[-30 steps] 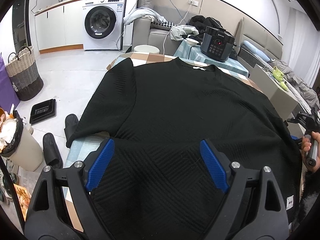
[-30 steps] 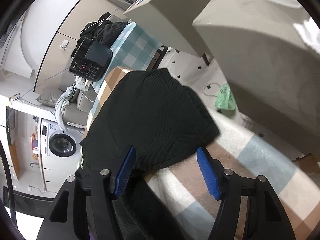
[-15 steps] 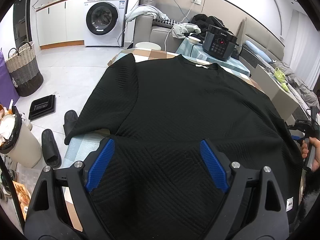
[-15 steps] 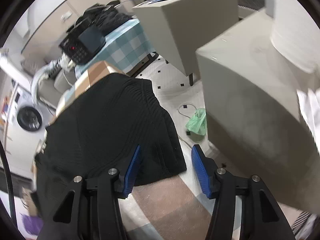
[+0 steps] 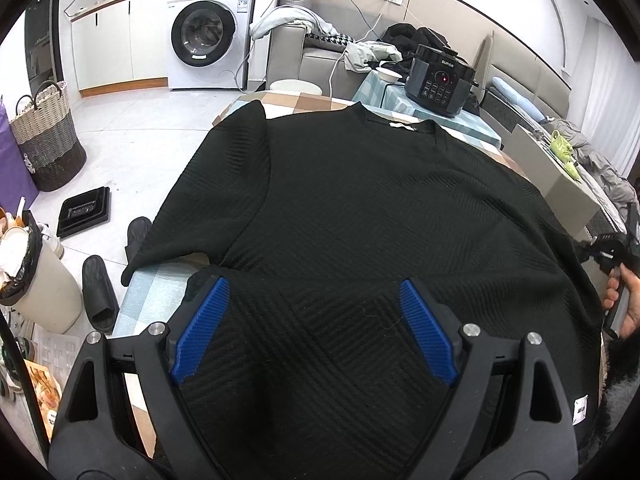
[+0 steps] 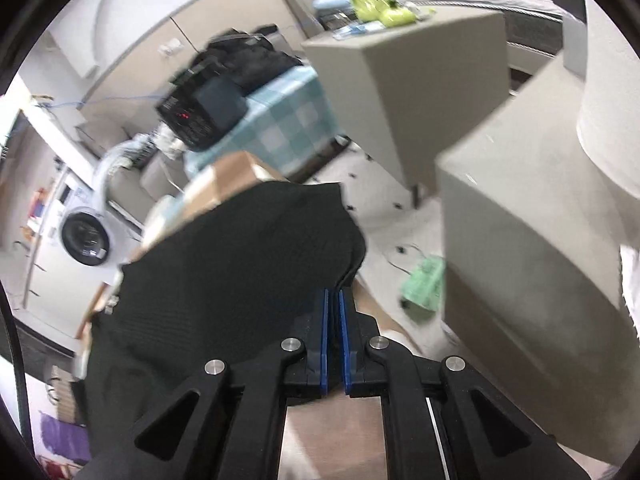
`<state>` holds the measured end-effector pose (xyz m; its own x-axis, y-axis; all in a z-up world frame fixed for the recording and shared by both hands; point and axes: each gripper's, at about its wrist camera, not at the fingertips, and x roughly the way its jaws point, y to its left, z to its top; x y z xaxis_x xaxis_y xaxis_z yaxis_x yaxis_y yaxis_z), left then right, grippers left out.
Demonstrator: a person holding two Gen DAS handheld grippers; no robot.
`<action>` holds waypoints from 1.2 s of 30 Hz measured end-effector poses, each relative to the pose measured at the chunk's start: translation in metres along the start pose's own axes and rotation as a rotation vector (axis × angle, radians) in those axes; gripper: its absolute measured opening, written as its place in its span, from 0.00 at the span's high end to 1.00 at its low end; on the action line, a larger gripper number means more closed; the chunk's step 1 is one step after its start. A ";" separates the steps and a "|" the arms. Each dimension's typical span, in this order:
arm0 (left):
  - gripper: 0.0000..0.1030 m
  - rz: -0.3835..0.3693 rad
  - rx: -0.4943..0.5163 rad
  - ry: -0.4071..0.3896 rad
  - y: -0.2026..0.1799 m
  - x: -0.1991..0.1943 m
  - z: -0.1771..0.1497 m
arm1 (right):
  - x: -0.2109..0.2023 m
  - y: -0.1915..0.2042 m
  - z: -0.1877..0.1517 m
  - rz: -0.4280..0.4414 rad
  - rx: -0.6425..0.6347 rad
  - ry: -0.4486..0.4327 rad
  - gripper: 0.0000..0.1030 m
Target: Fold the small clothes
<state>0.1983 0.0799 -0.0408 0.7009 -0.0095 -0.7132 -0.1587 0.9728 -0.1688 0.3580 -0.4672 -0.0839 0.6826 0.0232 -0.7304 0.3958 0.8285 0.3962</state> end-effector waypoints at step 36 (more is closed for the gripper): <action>0.16 0.058 -0.103 -0.012 0.046 -0.028 -0.018 | 0.018 0.092 -0.075 0.090 -0.415 0.276 0.59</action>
<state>0.1593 0.1213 -0.0410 0.6964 0.0493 -0.7159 -0.2694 0.9427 -0.1971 0.3603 -0.3482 -0.1023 0.4927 0.2053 -0.8457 0.0273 0.9676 0.2509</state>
